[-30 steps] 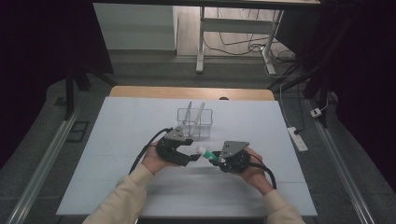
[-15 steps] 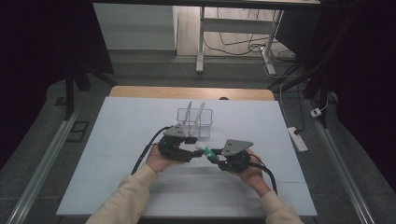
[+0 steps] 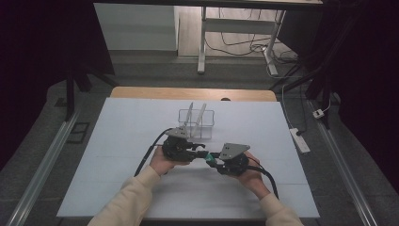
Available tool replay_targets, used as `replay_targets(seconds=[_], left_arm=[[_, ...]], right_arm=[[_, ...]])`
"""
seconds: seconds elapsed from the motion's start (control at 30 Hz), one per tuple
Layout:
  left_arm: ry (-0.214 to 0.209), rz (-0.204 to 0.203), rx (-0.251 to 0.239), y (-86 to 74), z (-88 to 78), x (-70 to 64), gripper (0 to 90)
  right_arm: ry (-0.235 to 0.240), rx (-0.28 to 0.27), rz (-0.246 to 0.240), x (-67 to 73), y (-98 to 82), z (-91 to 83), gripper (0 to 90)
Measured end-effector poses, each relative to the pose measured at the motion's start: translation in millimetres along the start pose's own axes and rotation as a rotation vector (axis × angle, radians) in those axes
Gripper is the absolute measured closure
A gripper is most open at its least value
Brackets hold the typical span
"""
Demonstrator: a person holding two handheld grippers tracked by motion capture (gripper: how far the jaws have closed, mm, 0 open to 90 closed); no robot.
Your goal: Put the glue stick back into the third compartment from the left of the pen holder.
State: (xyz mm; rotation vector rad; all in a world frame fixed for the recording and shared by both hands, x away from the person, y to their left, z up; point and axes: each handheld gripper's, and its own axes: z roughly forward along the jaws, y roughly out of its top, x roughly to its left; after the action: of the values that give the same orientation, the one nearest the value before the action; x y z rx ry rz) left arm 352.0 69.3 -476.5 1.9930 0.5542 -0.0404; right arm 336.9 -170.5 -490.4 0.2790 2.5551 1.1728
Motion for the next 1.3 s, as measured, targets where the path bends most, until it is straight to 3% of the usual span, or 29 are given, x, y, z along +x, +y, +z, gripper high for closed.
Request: replay_targets(seconds=[0.1, 0.2, 0.4, 0.57, 1.1, 1.3], left_arm=[[0.003, -0.011, -0.006, 0.8, -0.9, -0.2, 64.8], [0.045, 0.003, 0.001, 3.0, -4.3, -1.5, 64.8], [0.075, -0.006, -0.028, 8.8, -16.4, 0.9, 64.8], [0.096, -0.016, -0.042, 20.5, -22.2, 7.5, 64.8], [0.181, -0.028, -0.055, 76.1, -36.0, 38.7, 64.8], [0.224, -0.036, -0.016, 90.7, -30.2, 50.8, 64.7]], right_arm=[[0.002, -0.01, 0.021, -1.5, -0.4, -1.0, 63.1], [-0.005, -0.037, 0.078, -4.3, -0.8, -5.0, 54.9], [-0.022, -0.075, 0.193, -15.0, -9.1, -25.0, 49.7], [-0.056, -0.081, 0.249, -21.0, -25.2, -44.4, 48.8], [-0.182, -0.074, 0.351, -34.7, -72.1, -97.7, 46.4], [-0.218, -0.076, 0.371, -38.5, -82.7, -105.6, 45.3]])
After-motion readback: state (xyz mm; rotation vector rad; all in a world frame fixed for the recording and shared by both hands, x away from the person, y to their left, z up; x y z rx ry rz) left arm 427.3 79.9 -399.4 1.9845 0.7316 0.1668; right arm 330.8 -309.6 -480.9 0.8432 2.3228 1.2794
